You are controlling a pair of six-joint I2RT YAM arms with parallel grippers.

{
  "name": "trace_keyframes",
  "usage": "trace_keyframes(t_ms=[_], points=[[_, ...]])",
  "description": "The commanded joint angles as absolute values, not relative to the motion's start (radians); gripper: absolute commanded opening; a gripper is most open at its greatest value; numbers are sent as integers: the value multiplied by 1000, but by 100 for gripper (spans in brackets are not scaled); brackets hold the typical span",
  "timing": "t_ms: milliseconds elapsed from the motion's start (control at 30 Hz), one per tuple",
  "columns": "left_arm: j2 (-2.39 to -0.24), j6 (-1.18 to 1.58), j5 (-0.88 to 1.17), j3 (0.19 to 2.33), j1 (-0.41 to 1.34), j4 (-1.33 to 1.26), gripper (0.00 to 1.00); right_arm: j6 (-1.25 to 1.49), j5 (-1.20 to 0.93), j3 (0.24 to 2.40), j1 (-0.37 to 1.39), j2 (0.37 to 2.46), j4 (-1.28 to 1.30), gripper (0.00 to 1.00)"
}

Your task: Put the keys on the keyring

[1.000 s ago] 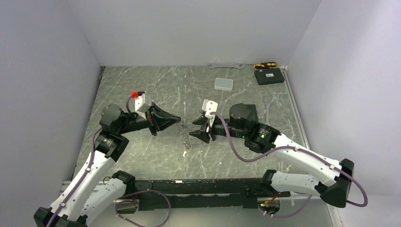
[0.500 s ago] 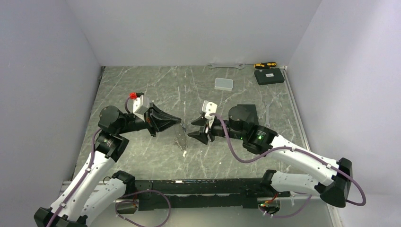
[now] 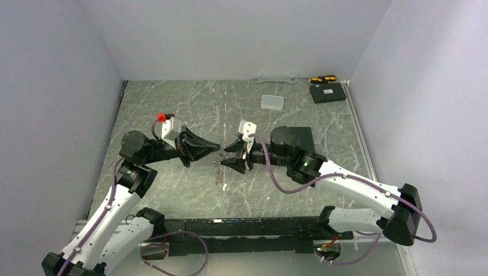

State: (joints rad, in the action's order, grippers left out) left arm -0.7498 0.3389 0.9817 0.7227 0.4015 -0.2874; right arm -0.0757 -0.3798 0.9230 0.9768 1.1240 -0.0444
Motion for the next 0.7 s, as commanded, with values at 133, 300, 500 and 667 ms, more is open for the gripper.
trace_keyframes(t_ms=[133, 300, 500, 667], points=[[-723, 343, 973, 729, 399, -331, 0, -35, -381, 976, 983, 1168, -165, 45], [-719, 336, 972, 731, 400, -322, 0, -45, -368, 978, 984, 1166, -157, 17], [-715, 315, 964, 740, 399, -291, 0, -62, -342, 978, 986, 1139, -115, 1], [-706, 291, 950, 745, 399, -256, 0, -75, -330, 973, 986, 1104, -69, 0]])
